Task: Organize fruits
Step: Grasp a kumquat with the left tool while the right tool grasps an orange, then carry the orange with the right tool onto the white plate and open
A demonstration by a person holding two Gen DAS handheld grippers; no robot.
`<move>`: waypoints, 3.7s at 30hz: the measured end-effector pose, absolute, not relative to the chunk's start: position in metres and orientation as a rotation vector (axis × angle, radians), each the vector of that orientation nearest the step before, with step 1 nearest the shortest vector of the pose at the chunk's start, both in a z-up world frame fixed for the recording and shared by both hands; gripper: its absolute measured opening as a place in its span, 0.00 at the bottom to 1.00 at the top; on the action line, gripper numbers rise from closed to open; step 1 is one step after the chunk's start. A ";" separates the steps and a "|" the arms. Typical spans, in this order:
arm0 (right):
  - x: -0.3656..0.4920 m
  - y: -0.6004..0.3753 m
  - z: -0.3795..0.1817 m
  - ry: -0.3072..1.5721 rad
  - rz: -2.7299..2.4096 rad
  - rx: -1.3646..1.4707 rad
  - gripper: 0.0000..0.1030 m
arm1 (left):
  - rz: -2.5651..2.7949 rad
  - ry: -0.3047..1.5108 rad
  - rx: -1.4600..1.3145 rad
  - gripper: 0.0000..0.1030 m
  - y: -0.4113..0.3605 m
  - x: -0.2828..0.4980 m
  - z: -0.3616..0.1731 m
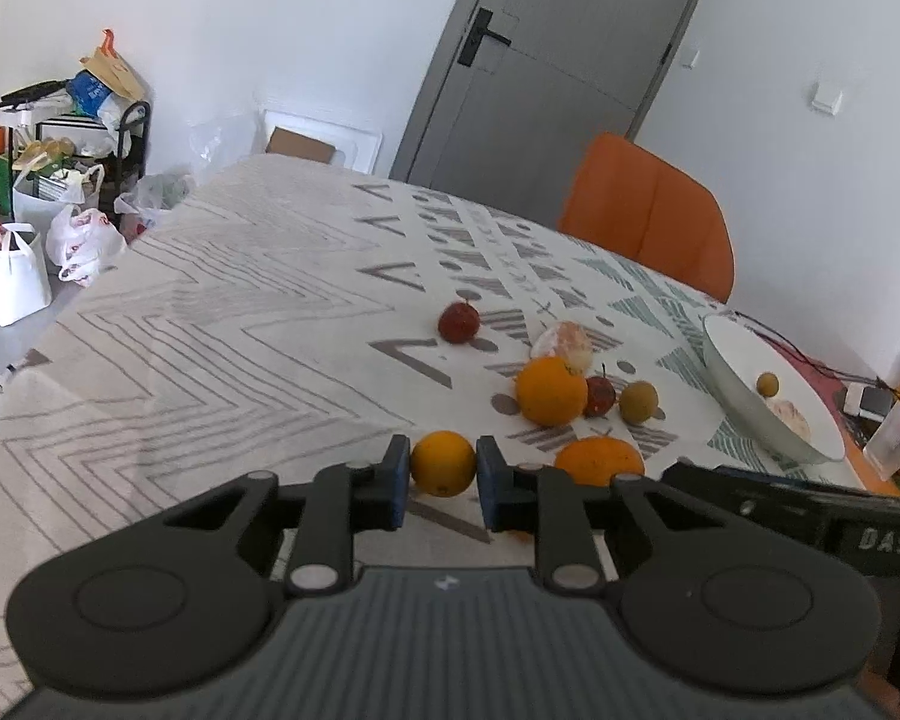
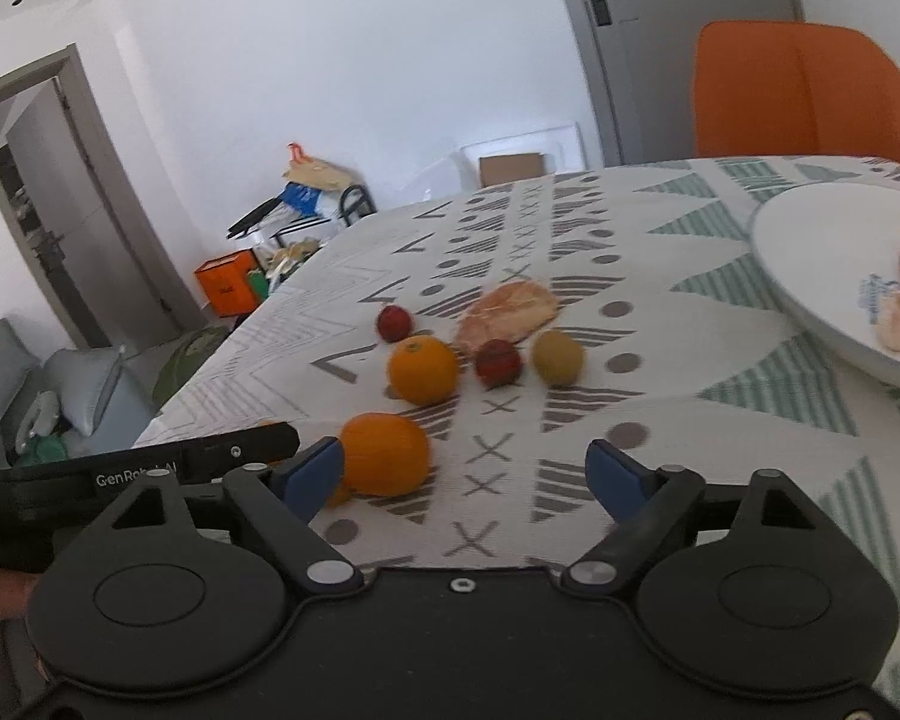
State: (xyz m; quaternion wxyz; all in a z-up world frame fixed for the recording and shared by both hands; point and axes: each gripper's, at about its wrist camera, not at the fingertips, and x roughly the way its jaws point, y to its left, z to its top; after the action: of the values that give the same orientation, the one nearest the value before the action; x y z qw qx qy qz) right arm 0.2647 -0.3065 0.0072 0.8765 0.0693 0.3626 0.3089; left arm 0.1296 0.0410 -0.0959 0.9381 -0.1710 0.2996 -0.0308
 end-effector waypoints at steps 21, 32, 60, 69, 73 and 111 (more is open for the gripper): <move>0.270 -0.294 0.005 0.779 0.695 0.223 0.38 | -0.044 0.552 -0.330 0.21 0.043 0.126 -0.073; 0.274 -0.335 0.020 0.703 0.596 0.265 0.38 | -0.094 0.547 -0.289 0.21 0.006 0.136 -0.061; 0.286 -0.450 0.030 0.585 0.397 0.393 0.38 | -0.274 0.551 -0.165 0.21 -0.108 0.182 -0.043; 0.294 -0.481 0.018 0.585 0.343 0.434 0.38 | -0.306 0.576 -0.139 0.21 -0.135 0.197 -0.048; 0.299 -0.491 0.013 0.587 0.331 0.444 0.38 | -0.319 0.588 -0.122 0.21 -0.148 0.204 -0.051; 0.374 -0.541 0.000 0.570 0.198 0.385 0.43 | -0.333 0.673 -0.103 0.22 -0.212 0.296 -0.078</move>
State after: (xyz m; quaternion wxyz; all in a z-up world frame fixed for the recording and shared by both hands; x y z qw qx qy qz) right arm 0.3743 -0.5411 -0.0004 0.9366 0.1886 0.2789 0.0967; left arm 0.2963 -0.2124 -0.0776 0.9291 -0.0501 0.3283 -0.1627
